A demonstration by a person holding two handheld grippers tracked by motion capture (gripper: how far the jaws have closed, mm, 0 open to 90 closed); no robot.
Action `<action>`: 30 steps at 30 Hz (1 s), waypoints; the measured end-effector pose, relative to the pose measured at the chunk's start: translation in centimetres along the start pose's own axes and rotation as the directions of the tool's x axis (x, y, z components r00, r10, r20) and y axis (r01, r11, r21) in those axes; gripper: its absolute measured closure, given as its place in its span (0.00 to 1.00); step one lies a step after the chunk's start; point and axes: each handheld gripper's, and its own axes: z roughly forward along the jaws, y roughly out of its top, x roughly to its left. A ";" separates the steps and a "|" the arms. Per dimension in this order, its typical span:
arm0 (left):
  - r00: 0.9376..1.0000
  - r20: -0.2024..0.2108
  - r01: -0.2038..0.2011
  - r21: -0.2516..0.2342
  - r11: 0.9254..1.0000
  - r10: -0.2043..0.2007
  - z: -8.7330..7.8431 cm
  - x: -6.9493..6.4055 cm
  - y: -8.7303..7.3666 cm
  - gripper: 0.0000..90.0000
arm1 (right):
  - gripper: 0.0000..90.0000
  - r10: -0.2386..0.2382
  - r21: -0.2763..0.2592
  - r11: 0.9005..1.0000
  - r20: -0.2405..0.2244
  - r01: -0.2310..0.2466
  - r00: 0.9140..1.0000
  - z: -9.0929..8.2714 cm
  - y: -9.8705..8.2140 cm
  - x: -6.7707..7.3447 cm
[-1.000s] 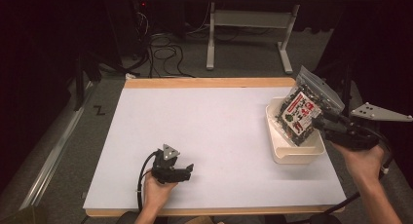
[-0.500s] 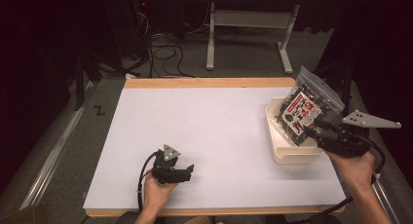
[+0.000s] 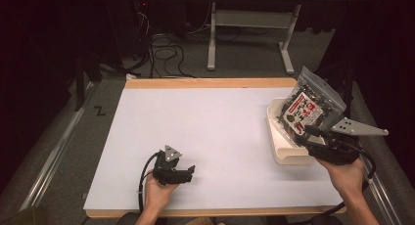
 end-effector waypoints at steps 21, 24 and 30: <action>1.000 0.006 -0.007 0.002 1.000 0.007 0.2 0.0 0.2 0.24 | 0.53 -0.042 0.028 0.999 -0.044 0.043 0.998 2.4 0.0 2.4; 1.000 0.016 -0.021 0.009 1.000 0.021 0.6 -0.2 0.5 0.24 | 0.53 -0.039 0.047 0.998 -0.038 0.041 0.999 2.8 -0.3 2.5; 0.999 0.031 -0.030 0.011 1.000 0.029 0.8 -0.4 0.7 0.24 | 0.53 -0.034 0.037 0.999 -0.039 0.036 0.999 3.0 -0.8 2.9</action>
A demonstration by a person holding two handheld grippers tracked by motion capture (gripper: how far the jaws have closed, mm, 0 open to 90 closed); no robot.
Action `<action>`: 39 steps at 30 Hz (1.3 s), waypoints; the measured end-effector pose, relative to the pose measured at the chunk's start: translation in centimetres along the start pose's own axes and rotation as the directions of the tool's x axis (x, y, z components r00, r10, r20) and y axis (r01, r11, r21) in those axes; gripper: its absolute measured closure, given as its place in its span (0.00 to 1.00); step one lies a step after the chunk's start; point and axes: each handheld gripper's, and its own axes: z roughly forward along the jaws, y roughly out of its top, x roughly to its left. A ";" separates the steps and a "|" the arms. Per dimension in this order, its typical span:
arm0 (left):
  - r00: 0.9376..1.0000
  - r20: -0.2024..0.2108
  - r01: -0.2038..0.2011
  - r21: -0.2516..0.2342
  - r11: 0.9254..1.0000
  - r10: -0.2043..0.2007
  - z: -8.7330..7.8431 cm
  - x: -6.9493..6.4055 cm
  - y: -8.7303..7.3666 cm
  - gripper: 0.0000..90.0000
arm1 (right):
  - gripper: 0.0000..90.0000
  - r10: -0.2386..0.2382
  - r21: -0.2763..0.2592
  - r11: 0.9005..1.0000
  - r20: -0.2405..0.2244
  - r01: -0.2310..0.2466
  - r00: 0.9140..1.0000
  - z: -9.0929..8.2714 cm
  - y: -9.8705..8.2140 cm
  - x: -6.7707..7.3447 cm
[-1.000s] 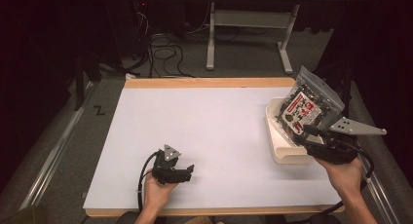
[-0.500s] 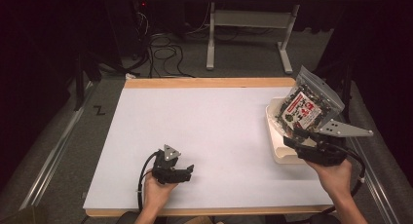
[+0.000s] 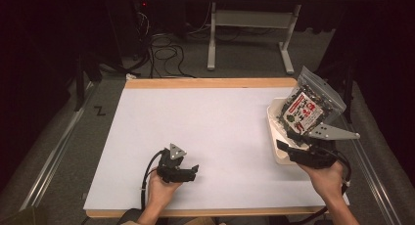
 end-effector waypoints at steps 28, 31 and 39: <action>1.000 -0.016 0.003 -0.007 1.000 -0.003 -0.4 0.1 -0.2 0.24 | 0.53 -0.024 0.090 0.995 -0.074 0.031 0.997 5.8 -3.2 2.0; 1.000 -0.015 0.006 -0.004 1.000 -0.006 -0.3 0.1 -0.3 0.24 | 0.53 -0.014 0.101 0.995 -0.080 0.023 0.997 6.4 -3.7 2.0; 1.000 -0.016 -0.001 0.000 1.000 0.001 -0.2 -0.1 -0.3 0.24 | 0.52 -0.005 0.121 0.993 -0.082 0.015 0.997 7.6 -5.0 1.9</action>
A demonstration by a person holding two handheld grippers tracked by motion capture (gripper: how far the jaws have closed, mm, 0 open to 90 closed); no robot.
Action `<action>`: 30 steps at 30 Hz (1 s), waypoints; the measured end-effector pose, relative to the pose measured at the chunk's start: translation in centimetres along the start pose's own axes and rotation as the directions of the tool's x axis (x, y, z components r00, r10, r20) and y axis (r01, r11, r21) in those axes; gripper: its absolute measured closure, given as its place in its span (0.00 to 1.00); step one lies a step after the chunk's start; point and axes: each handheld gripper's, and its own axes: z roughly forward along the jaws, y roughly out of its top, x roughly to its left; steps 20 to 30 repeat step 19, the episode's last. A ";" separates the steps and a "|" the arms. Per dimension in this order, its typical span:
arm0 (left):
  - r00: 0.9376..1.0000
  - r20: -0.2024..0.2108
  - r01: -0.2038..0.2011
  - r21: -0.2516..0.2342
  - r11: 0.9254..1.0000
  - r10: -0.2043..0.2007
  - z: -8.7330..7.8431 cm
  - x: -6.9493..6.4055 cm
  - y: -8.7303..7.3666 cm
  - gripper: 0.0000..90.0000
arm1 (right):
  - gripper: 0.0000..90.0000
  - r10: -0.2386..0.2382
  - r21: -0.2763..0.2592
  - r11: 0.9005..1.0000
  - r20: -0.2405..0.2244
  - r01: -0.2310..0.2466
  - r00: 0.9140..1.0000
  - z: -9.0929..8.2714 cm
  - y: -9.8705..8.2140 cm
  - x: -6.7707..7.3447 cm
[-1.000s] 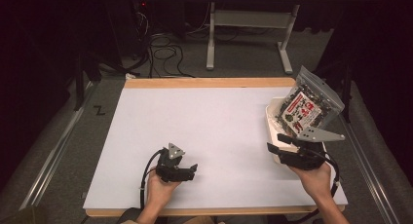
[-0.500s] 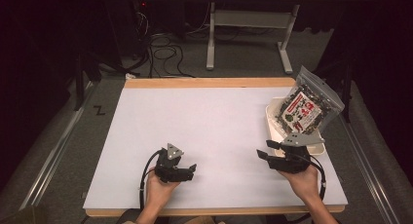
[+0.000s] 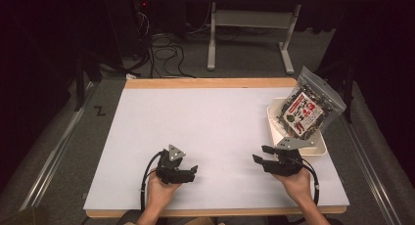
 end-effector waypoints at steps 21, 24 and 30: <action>1.000 0.000 -0.016 0.007 1.000 0.016 0.1 -0.4 -0.2 0.24 | 0.51 -0.072 0.050 0.996 0.023 0.070 0.997 1.8 -1.7 0.7; 1.000 0.000 -0.016 0.007 1.000 0.016 0.1 -0.4 -0.2 0.24 | 0.51 -0.072 0.050 0.996 0.023 0.070 0.997 1.8 -1.7 0.7; 1.000 0.000 -0.016 0.007 1.000 0.016 0.1 -0.4 -0.2 0.24 | 0.51 -0.072 0.050 0.996 0.023 0.070 0.997 1.8 -1.7 0.7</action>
